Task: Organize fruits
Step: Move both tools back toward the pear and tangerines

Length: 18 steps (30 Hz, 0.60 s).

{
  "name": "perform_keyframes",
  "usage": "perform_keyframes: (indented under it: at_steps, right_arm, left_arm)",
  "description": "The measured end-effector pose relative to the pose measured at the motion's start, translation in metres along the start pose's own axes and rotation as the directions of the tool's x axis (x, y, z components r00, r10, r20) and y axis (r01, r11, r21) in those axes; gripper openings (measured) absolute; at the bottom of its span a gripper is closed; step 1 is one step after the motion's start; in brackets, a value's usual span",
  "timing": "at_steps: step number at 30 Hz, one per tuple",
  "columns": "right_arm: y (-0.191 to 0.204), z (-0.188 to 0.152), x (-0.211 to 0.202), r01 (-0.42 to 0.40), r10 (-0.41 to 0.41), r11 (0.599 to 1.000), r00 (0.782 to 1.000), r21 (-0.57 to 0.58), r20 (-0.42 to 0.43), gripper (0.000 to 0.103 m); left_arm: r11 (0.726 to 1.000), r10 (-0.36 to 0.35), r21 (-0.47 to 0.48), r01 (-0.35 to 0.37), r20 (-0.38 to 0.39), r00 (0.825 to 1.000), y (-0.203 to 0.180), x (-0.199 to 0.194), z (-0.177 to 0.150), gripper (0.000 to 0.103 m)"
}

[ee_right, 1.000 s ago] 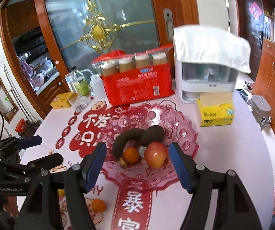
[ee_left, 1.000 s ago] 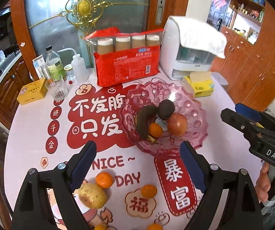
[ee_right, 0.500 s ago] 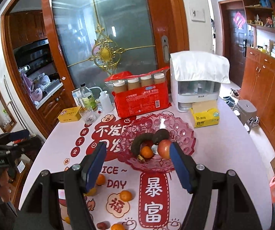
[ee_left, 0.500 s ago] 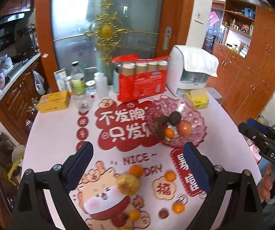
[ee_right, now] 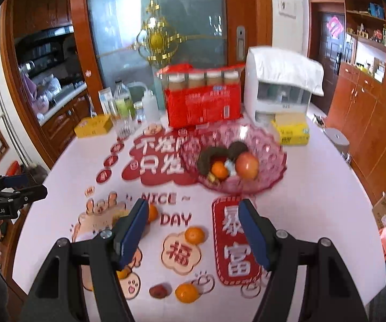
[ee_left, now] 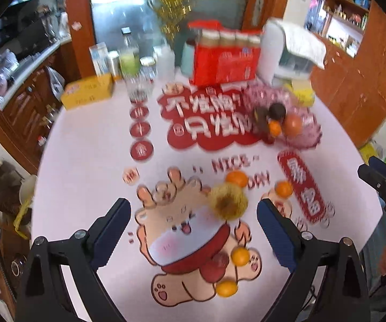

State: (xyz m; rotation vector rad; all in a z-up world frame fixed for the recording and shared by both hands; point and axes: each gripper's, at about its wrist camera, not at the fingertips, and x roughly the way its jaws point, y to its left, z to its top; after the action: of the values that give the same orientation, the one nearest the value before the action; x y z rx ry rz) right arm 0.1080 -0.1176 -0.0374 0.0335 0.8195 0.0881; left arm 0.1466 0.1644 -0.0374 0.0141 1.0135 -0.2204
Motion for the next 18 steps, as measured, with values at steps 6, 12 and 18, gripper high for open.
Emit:
perform_keyframes:
  at_steps: [6,12,18]
  right_arm:
    - [0.002,-0.033,0.031,0.05,-0.048,0.999,0.991,0.014,-0.125,0.07]
    - [-0.006,-0.067,0.057,0.079,-0.07,0.997,0.97,0.028,-0.233,0.07]
    - [-0.015,-0.102,0.078,0.085,-0.07,0.996,0.944,0.035,-0.321,0.069]
  left_arm:
    - [0.998,-0.044,0.035,0.048,-0.115,0.992,-0.008,0.058,-0.013,0.094]
    - [0.993,-0.067,0.087,0.082,-0.164,0.984,-0.032,0.104,-0.014,0.094]
    - [0.992,-0.071,0.086,0.09,-0.199,0.977,-0.048,0.143,-0.013,0.094]
